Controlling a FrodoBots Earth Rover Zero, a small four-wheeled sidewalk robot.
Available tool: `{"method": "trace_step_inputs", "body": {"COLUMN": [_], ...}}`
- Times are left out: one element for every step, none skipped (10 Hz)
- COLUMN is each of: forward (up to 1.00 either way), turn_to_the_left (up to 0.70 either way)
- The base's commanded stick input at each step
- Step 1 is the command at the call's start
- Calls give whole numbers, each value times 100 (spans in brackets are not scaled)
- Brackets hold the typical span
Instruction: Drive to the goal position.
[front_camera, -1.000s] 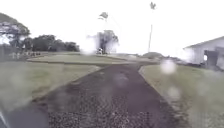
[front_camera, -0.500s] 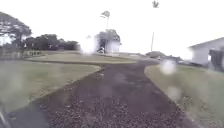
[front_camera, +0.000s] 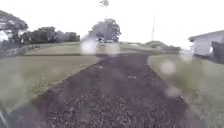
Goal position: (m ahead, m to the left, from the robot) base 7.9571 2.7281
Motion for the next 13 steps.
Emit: {"method": "trace_step_inputs", "body": {"forward": [100,100,100,100,100,100,100,100,100,100,100,100,100], "turn_to_the_left": [0,0,0,0,0,0,0,0,0,0,0,0,0]}}
